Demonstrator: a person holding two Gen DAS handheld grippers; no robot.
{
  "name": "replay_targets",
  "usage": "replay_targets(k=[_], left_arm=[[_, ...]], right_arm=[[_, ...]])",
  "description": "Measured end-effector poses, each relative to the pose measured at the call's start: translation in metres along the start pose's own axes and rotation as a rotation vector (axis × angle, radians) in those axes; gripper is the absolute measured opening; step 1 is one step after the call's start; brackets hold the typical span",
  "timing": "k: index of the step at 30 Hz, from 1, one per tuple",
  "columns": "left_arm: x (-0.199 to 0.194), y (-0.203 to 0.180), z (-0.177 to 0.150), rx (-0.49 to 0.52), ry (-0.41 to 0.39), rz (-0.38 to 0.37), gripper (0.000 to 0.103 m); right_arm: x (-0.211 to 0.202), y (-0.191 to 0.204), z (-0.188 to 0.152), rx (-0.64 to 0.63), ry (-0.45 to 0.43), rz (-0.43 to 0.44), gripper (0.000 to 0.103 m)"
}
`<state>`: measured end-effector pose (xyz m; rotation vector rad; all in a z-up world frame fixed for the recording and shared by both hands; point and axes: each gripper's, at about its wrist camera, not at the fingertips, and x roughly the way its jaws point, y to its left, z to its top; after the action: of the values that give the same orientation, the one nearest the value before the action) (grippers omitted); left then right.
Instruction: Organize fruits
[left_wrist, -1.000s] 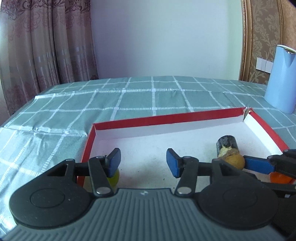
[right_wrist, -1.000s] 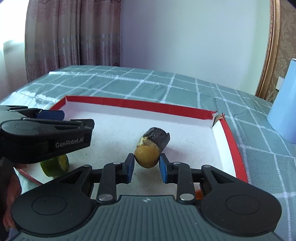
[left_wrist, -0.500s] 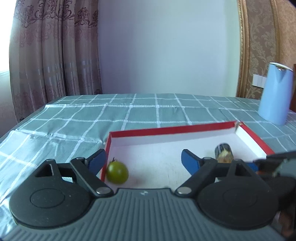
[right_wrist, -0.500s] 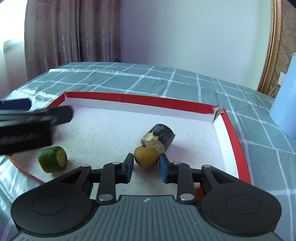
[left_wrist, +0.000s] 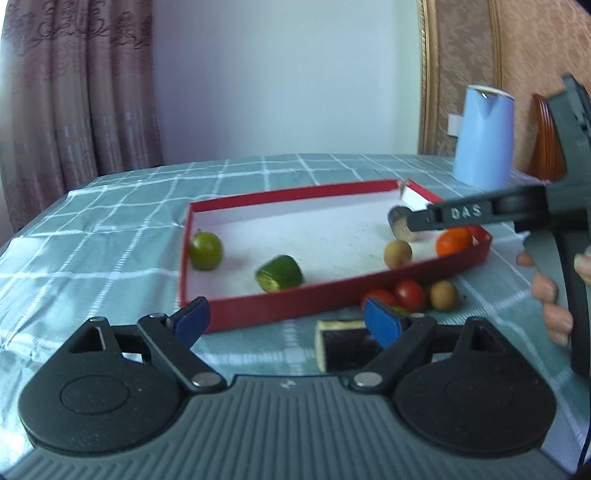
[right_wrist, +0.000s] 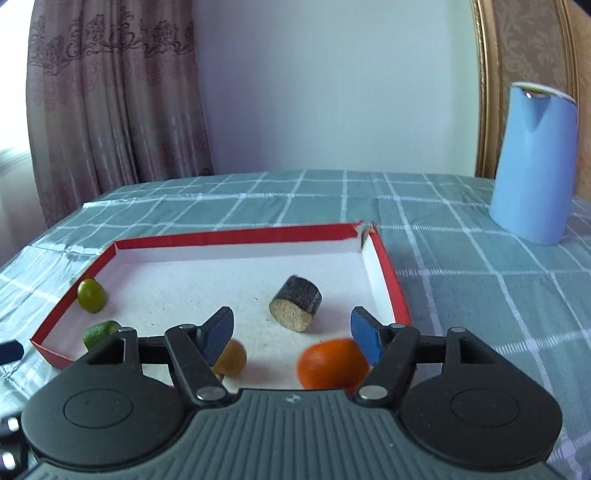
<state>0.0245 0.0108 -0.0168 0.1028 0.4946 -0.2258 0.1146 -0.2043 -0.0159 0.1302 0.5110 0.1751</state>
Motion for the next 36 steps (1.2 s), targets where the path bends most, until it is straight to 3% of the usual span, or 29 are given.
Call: replay_targets(k=[8, 11, 12, 13, 15, 22, 28, 33, 36], left_arm=[[0.005, -0.010, -0.005, 0.029, 0.021, 0.007, 0.092], [0.006, -0.010, -0.005, 0.034, 0.026, 0.009, 0.086], [0.006, -0.009, -0.006, 0.029, 0.028, -0.007, 0.074], [0.007, -0.008, -0.006, 0.026, 0.041, -0.029, 0.053], [0.011, -0.007, -0.007, 0.016, 0.093, -0.068, 0.030], [0.005, -0.005, -0.010, 0.021, 0.066, -0.081, 0.029], [-0.001, 0.001, 0.013, 0.000, -0.002, -0.077, 0.029], [0.020, 0.010, 0.046, -0.043, -0.036, -0.017, 0.029], [0.050, 0.016, 0.062, -0.073, -0.011, 0.030, 0.030]], right_arm=[[-0.002, -0.002, -0.003, 0.007, -0.005, -0.006, 0.070], [-0.002, -0.002, -0.004, 0.006, -0.007, -0.010, 0.070], [-0.001, -0.002, -0.004, 0.006, -0.004, -0.011, 0.070], [-0.002, -0.002, -0.004, 0.007, -0.004, -0.014, 0.070], [-0.002, -0.002, -0.004, 0.010, -0.004, -0.014, 0.071], [-0.002, -0.003, -0.004, 0.014, -0.004, -0.017, 0.071], [-0.001, -0.002, -0.005, 0.012, 0.002, -0.022, 0.071], [0.000, -0.003, -0.005, 0.020, 0.010, -0.032, 0.074], [0.001, -0.004, -0.005, 0.030, 0.016, -0.029, 0.075]])
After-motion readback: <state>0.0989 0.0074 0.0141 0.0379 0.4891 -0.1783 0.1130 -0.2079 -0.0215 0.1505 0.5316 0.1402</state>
